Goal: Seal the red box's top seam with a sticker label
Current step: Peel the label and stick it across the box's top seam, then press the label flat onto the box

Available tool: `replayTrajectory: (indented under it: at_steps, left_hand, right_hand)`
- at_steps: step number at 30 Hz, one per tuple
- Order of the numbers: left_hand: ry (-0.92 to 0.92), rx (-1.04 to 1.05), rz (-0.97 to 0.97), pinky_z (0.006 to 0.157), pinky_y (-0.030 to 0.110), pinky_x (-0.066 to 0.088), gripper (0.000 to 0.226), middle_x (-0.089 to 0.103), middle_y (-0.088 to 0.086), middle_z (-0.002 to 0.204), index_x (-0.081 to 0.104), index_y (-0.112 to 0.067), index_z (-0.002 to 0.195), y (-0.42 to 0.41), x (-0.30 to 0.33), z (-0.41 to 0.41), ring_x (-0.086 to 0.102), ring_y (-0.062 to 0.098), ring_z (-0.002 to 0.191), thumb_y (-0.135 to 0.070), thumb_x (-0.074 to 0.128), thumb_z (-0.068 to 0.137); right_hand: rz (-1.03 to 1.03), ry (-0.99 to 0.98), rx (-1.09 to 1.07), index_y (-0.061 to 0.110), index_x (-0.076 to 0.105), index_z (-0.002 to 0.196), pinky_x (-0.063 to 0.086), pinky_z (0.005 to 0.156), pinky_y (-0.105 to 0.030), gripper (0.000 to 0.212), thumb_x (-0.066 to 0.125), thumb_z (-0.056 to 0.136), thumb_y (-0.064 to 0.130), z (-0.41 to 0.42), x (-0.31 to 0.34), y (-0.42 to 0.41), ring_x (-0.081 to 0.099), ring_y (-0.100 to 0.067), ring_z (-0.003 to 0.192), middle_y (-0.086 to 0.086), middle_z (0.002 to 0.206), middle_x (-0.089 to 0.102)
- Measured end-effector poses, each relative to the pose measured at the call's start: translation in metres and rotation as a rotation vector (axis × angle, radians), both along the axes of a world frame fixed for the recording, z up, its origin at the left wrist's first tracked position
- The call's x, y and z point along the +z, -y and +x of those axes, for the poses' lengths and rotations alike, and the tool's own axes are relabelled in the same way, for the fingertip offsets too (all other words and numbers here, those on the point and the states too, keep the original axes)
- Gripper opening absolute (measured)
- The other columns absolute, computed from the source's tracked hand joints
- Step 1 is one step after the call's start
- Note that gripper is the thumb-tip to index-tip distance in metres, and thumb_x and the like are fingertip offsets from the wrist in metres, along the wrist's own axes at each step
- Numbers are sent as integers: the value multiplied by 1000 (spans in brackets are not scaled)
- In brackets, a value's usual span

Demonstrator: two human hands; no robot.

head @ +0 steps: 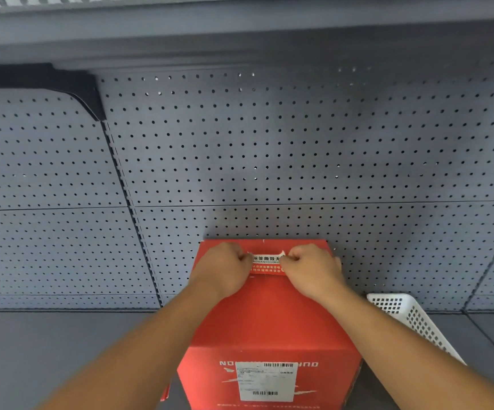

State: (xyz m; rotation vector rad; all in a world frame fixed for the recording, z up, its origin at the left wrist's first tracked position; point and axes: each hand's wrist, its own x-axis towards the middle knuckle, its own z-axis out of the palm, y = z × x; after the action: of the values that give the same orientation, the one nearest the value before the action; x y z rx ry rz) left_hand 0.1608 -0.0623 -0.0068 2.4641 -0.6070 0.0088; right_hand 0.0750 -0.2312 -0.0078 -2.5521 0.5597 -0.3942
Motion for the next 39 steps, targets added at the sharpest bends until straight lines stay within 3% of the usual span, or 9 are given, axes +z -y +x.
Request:
replayTrajectory:
  at_steps: [7,12,20,24,29,32,36,39]
  left_hand:
    - [95,-12,52,61,37,48,43,57,1,60,44,-18,59,-1,-17,-4,58,30,65,-38,52,96]
    - [182,-24,74,69,39,48,38,64,5,70,49,-19,62,0,-24,-4,57,31,75,-37,52,95]
    - [214,-10,100,67,38,38,40,55,1,71,40,-22,57,1,-31,0,52,29,78,-35,54,92]
    - [197,-9,76,73,41,45,39,53,2,75,37,-25,58,1,-33,0,51,29,80,-34,59,89]
    - [175,-49,14,80,45,49,24,56,5,87,47,-20,78,-4,-33,2,53,30,87,-30,65,90]
    - [190,-90,-38,82,45,51,10,56,0,90,56,-26,90,-8,-36,6,56,27,87,-23,66,88]
    - [213,-181,-164,90,45,49,29,59,-9,101,70,-35,97,-10,-41,7,57,19,97,-10,61,86]
    - [257,-289,-203,93,44,45,35,64,-16,110,71,-37,104,-7,-36,-3,58,12,106,-19,47,86]
  right_hand:
    - [-87,-7,-9,21,56,60,38,88,-43,39,51,90,45,-1,-13,-3,57,-28,90,3,73,66]
    - [-127,-38,-11,22,67,75,36,89,-43,34,49,93,45,-1,-15,-4,54,-26,97,4,80,68]
    - [-150,-53,-5,25,55,64,38,91,-45,35,50,92,45,0,-17,-6,54,-27,98,3,81,69]
    - [-136,-69,0,24,50,59,38,90,-44,38,52,91,45,-1,-17,-5,54,-26,97,5,75,64]
    - [-64,-80,-29,30,54,76,35,89,-41,23,59,91,48,2,-17,0,52,-24,104,8,89,63]
    - [-11,-42,-25,30,53,83,31,82,-37,15,62,93,37,2,-18,5,54,-23,102,11,86,59]
    - [-35,129,7,33,56,88,39,84,-39,12,66,89,25,-3,-24,5,55,-19,96,13,89,57]
    - [-184,244,152,34,66,108,37,91,-39,23,58,93,20,-9,-26,-1,54,-13,110,17,112,64]
